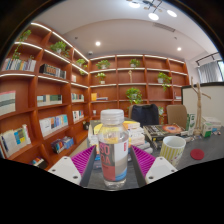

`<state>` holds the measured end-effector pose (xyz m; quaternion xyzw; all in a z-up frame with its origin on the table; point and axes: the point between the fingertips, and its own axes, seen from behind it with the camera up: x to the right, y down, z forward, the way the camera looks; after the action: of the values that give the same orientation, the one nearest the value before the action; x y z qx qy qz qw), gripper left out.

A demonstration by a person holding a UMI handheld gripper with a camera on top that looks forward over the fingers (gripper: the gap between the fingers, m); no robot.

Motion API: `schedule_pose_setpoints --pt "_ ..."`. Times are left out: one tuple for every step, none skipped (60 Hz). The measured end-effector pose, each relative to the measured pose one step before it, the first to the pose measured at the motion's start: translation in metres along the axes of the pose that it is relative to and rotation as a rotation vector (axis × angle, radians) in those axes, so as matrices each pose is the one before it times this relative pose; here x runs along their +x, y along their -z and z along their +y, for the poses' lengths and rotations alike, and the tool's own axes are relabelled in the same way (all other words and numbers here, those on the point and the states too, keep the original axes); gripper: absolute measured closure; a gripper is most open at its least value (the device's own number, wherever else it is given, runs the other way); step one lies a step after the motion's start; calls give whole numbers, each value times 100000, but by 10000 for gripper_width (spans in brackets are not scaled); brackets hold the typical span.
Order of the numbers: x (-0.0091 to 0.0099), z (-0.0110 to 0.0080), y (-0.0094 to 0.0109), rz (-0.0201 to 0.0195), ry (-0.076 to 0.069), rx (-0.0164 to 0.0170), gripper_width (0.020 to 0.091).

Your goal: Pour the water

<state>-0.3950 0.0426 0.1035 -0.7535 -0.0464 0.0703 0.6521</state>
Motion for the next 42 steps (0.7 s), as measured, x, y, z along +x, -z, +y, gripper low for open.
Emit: schedule_pose_setpoints --pt "-52 -95 -124 -52 -155 458 406" --pt "-37 -114 -151 -79 -166 523 424" --pt "-35 -114 -99 -158 -230 534 444" --pt "-41 -99 -121 -179 -281 522 471" --pt "25 -73 -121 99 -370 387 505" --pt "230 -42 -78 1059 -318 329 538" --pt "210 -22 -88 960 12 298 588" --pt "35 15 -31 437 462 255 589" --pt "-94 12 5 -192 594 243 594" --pt "-99 37 -19 -313 545 -25 612" --pt "-80 -20 -6 -250 486 283 616" --pt "-13 -20 -10 -191 189 323 627" --pt "24 -2 -69 -31 -316 280 648" --pt "64 31 -39 -35 -382 326 651" --pt "61 -76 -16 72 -524 570 672" --pt "531 324 -267 -146 -556 558 672" --pt "146 -54 -17 233 -677 268 674" --pt "148 -47 -27 406 -872 150 695" --pt "157 -46 2 615 -548 53 695" --pt "213 -56 62 833 -301 44 697" --pt "285 -8 22 1121 -222 -141 705" --pt "392 15 13 1504 75 -232 704" --pt "314 -202 -248 1663 308 -86 705" --pt "459 64 89 1692 664 -532 704" --pt "120 174 312 1326 680 -97 705" --pt "256 -44 211 850 622 -707 705" --pt "109 51 140 521 426 -701 706" --pt "113 28 78 298 -112 -619 706" --pt "138 9 63 125 -851 -639 706" --pt "118 -53 65 156 -1452 -464 705" --pt "137 -83 36 -1 -1831 -438 705" --pt "126 -71 -18 -302 -2129 -467 706" --pt "309 -38 -260 -274 -2342 -283 706" --pt "363 7 -193 -436 -2930 -88 705" --pt "149 -57 -64 -185 -3454 -420 706" --pt "217 -93 -79 -215 -3616 -362 705" --pt "178 -147 -83 -347 -3816 -182 705" --pt "137 -187 -77 -478 -3972 -23 705" --pt "89 -238 -92 -749 -4053 19 705" --pt "-526 -527 311 -302 -3826 -31 705" --pt "647 -149 -420 -1841 -4401 1292 705" --pt "-13 -379 -34 -1007 -4866 718 705"
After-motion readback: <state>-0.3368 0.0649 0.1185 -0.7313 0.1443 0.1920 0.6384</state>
